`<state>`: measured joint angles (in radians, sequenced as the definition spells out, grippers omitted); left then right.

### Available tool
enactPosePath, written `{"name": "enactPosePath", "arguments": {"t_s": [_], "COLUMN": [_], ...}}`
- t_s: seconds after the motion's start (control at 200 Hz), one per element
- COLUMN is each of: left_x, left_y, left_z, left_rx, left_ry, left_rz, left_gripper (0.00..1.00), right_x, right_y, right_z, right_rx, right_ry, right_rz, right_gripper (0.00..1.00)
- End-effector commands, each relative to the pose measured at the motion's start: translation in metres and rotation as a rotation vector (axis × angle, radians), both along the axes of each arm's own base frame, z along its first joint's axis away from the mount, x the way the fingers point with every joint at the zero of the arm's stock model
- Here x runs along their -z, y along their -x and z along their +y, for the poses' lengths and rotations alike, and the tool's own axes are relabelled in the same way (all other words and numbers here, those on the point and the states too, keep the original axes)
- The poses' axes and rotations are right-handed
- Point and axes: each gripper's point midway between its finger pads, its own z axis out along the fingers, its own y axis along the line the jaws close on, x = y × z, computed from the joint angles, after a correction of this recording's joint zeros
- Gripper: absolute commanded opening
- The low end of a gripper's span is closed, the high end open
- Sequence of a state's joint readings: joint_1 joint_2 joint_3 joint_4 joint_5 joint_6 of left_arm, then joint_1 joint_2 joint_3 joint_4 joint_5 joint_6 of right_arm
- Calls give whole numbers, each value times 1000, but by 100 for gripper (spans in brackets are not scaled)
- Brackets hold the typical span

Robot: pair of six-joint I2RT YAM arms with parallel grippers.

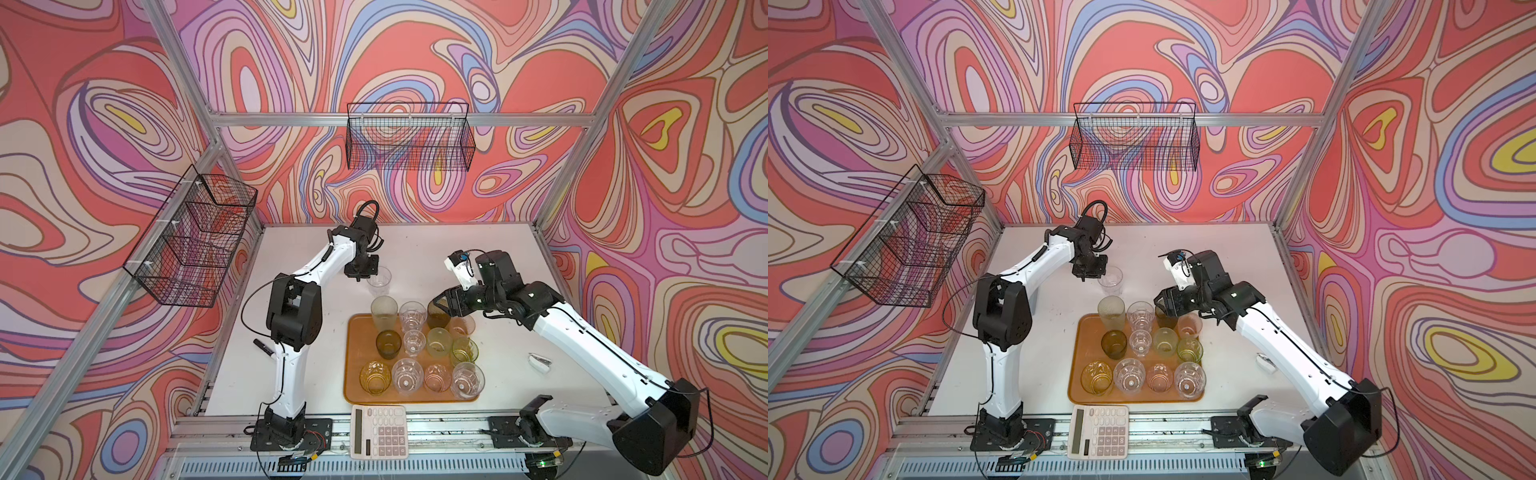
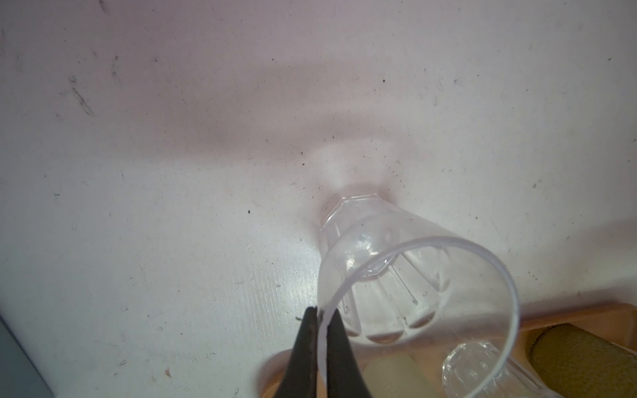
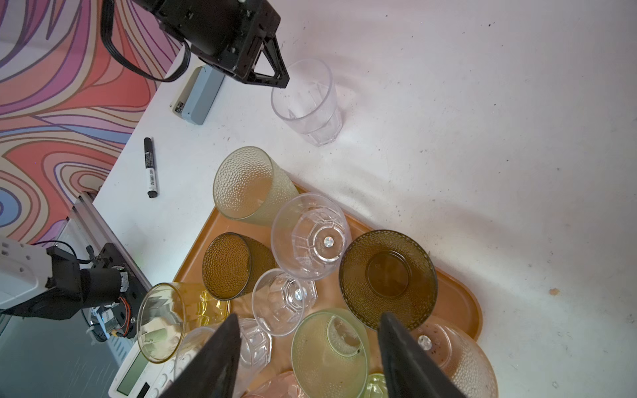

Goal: Place the glasses into the tray
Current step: 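Lift the clear tumbler with the left gripper and carry it toward the tray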

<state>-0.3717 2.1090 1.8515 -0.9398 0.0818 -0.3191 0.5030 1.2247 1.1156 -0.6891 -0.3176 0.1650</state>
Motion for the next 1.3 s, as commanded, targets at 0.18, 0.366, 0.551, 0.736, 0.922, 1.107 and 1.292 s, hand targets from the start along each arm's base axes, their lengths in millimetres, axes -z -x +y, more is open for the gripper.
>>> {"name": "enactPosePath", "arguments": {"t_s": [0.18,0.366,0.551,0.736,0.922,1.107,1.292], "left_x": [-23,-41,-56,-71,-84,-97,-109], "left_y": [-2,1,7,14,25,37,51], "left_z": [7,10,13,18,25,32,39], "left_rx": [-23,-25,-23,-28,-33,-40,-45], "left_ry": [1,1,4,-8,-16,-20,-23], "left_rz": [-34,-66,-87,-101,-112,-128,-133], "left_gripper": [0,0,0,0,0,0,0], "right_x": [-5,-6,-6,-7,-9,-10,-9], "right_y": [-2,-2,-2,-3,-4,-5,-5], "right_z": [-2,-2,-2,-2,-2,-2,-1], "right_rx": [4,3,6,8,13,16,18], "right_ry": [2,-3,-7,-8,-10,-15,-19], "right_rz": [-19,-22,-21,-27,-36,-42,-41], "right_gripper": [66,66,66,66,66,66,66]}}
